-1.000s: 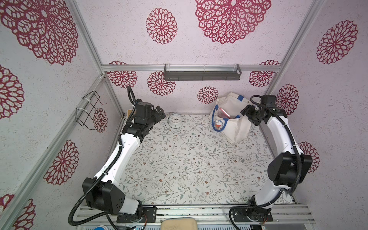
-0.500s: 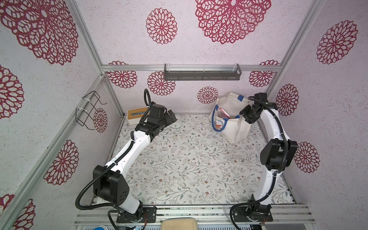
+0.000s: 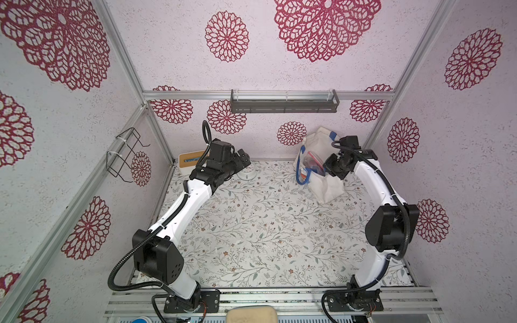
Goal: Take out the compass set from the canvas bag
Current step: Move the canvas bag to the center of the board.
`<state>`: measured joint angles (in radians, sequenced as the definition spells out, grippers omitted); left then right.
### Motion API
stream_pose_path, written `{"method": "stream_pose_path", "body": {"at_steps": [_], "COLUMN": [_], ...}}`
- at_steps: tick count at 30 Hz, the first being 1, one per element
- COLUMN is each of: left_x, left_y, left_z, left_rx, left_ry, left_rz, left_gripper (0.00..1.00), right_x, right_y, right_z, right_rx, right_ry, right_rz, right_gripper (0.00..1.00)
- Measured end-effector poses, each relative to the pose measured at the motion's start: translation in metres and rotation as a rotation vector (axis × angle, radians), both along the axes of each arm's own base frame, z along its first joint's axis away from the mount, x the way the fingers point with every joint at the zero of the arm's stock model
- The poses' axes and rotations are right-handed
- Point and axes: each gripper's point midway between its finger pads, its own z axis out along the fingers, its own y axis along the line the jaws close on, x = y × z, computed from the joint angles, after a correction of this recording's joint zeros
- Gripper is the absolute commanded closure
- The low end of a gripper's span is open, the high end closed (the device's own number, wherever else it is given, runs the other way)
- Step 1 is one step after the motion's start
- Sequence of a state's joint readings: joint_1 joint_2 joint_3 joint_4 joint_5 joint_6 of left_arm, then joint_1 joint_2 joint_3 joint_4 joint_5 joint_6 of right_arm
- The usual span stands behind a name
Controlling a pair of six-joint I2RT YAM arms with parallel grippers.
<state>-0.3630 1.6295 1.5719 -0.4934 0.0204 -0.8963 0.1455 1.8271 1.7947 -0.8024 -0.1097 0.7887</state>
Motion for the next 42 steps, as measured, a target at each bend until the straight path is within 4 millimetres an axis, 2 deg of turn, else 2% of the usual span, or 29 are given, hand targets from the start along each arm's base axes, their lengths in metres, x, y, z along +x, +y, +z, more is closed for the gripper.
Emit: {"method": "stream_pose_path", "body": {"at_steps": [3, 6, 9, 16, 17, 21, 24, 28, 31, 33, 36, 39, 42], "left_x": [0.001, -0.001, -0.006, -0.019, -0.022, -0.031, -0.032, -0.029, -0.026, -0.026, -0.028, -0.029, -0.031], "left_y": [-0.015, -0.037, -0.060, -0.106, -0.111, -0.129, -0.142, -0.155, -0.159, -0.157, -0.148, -0.142, -0.140], "left_z": [-0.007, -0.012, -0.015, -0.013, -0.014, -0.023, -0.031, -0.041, -0.046, -0.050, -0.054, -0.057, -0.062], "left_rx": [-0.040, -0.072, -0.097, -0.120, -0.120, -0.111, -0.102, -0.082, -0.053, -0.027, 0.015, 0.044, 0.061], "left_ry": [0.033, 0.059, 0.082, 0.093, 0.097, 0.116, 0.136, 0.160, 0.173, 0.188, 0.208, 0.221, 0.239], "left_rz": [-0.036, -0.085, -0.137, -0.243, -0.255, -0.292, -0.314, -0.336, -0.336, -0.328, -0.304, -0.286, -0.285], "left_gripper": [0.04, 0.04, 0.04, 0.05, 0.05, 0.07, 0.09, 0.11, 0.15, 0.16, 0.16, 0.15, 0.15], "right_x": [-0.028, -0.054, -0.080, -0.132, -0.139, -0.158, -0.166, -0.168, -0.161, -0.153, -0.142, -0.133, -0.124], "right_y": [0.035, 0.060, 0.077, 0.101, 0.103, 0.104, 0.098, 0.087, 0.073, 0.056, 0.022, -0.017, -0.049], "right_z": [-0.004, -0.007, -0.008, -0.008, -0.008, -0.005, 0.006, 0.028, 0.056, 0.074, 0.089, 0.090, 0.079], "right_rx": [0.026, 0.058, 0.086, 0.131, 0.136, 0.157, 0.153, 0.111, 0.072, 0.038, -0.031, -0.112, -0.182], "right_ry": [0.005, 0.008, 0.004, -0.001, 0.000, 0.000, -0.025, -0.057, -0.106, -0.138, -0.158, -0.143, -0.103], "right_rz": [0.051, 0.084, 0.106, 0.131, 0.133, 0.132, 0.138, 0.146, 0.149, 0.136, 0.093, 0.043, 0.014], "right_gripper": [1.00, 1.00, 1.00, 1.00, 0.97, 0.40, 0.24, 0.22, 0.22, 0.22, 0.20, 0.17, 0.16]}}
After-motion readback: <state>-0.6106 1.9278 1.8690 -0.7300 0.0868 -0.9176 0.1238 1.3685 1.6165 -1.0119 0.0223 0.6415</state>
